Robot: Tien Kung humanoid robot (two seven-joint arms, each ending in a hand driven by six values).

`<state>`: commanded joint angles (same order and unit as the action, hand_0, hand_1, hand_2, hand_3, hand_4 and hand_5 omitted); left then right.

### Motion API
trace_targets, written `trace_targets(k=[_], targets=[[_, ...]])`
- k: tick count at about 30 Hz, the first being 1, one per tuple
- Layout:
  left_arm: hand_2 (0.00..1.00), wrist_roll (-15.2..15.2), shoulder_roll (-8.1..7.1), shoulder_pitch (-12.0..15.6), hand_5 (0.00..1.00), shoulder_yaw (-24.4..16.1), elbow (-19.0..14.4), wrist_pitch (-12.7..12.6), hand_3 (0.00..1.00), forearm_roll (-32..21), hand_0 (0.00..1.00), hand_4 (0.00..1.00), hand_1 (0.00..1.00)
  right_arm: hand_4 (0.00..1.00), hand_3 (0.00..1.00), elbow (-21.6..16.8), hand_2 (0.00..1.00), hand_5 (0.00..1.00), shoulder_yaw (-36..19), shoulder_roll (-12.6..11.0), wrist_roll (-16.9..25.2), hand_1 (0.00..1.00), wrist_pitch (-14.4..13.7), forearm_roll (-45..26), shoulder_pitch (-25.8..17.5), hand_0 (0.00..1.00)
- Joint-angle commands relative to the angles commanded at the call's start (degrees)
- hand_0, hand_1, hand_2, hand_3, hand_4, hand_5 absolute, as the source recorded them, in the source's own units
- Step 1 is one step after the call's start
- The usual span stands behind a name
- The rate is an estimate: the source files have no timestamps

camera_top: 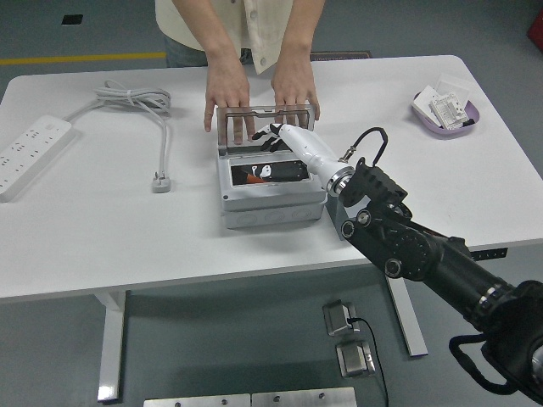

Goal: Fetch the battery,place it into the box,close the lid of the box

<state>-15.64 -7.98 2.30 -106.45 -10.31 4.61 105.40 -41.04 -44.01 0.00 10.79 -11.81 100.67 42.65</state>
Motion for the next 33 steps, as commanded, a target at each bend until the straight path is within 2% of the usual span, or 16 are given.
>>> trace_targets(k=[6,14,16,23,27,33], targets=[[0.611,-0.04,0.21,0.13,0.138,0.05,0.00,-0.01,0.600,-0.14,0.611,0.624,0.637,0.960,0.751,-3.13,0.669,0.594,-0.85,0.00,-1.25,0.642,0.62,1.55,-0.45,0.746],[0.611,0.04,0.54,0.39,0.137,-0.32,0.00,-0.08,0.599,-0.13,0.611,0.624,0.637,0.955,0.741,-11.64,0.663,0.596,-3.50,0.00,-5.67,0.636,3.25,3.80,-2.69,0.757],[0.612,0.04,0.64,0.49,0.136,-0.41,0.00,-0.09,0.600,-0.15,0.611,0.625,0.638,0.972,0.746,-14.14,0.658,0.632,-4.59,-0.05,-7.06,0.627,4.17,4.53,-3.65,0.749],[0.612,-0.09,0.81,0.63,0.136,-0.60,0.00,-0.11,0.600,-0.15,0.611,0.625,0.638,0.970,0.751,-21.25,0.657,0.639,-9.28,-1.90,-10.04,0.628,7.26,6.57,-4.27,0.735],[0.612,-0.04,0.72,0.43,0.136,-0.61,0.00,-0.11,0.600,-0.09,0.611,0.625,0.637,0.974,0.752,-20.53,0.657,0.656,-11.10,-4.60,-9.95,0.622,8.19,5.54,-1.28,0.711],[0.612,-0.18,0.59,0.31,0.137,-0.41,0.00,-0.12,0.600,-0.26,0.611,0.626,0.638,0.976,0.754,-13.99,0.658,0.657,-12.36,-7.81,-7.83,0.604,8.23,1.95,3.32,0.694]])
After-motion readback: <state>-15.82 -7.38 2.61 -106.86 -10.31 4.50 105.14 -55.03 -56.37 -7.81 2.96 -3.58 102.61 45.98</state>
